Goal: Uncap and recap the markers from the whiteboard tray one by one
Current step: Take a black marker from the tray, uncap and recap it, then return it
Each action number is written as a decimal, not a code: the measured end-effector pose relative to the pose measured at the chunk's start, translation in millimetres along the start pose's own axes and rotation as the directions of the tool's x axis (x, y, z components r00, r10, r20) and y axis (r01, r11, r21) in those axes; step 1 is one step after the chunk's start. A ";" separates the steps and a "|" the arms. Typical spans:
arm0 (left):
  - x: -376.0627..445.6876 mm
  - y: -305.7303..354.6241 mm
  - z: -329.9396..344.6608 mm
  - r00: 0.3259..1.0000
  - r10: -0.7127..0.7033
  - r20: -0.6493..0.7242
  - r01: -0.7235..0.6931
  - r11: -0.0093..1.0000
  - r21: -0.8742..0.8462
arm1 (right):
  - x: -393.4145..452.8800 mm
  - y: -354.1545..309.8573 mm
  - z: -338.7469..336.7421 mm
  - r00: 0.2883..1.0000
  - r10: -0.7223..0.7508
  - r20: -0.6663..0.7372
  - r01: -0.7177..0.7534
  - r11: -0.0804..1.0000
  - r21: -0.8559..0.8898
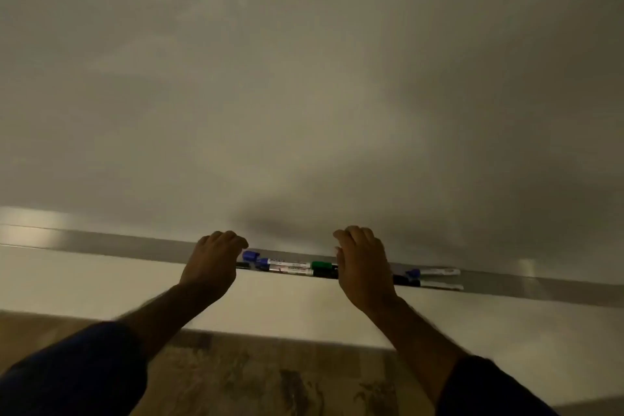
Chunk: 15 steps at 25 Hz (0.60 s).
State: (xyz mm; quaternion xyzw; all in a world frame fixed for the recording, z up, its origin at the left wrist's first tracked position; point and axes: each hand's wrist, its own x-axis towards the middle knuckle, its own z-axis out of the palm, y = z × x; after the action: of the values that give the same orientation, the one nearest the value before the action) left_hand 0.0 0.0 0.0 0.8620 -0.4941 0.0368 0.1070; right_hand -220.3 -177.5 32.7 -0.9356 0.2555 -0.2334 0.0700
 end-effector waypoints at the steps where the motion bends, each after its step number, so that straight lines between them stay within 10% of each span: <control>1: -0.6 -5.7 3.8 0.999 -0.027 0.032 0.027 1.000 -0.001 | 1.4 -5.0 12.4 1.000 -0.005 0.029 0.005 1.000 0.018; 15: -2.4 -13.1 63.2 0.983 -0.064 0.171 0.071 0.997 -0.038 | 6.9 -39.8 110.6 0.922 -0.057 0.382 0.034 0.997 0.065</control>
State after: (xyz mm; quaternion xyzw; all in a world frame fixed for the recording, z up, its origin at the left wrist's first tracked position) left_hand 7.3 -5.5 -63.9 0.8757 -0.4726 -0.0512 0.0848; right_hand -145.1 -145.6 -52.0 -0.9665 0.2084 -0.0547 0.1397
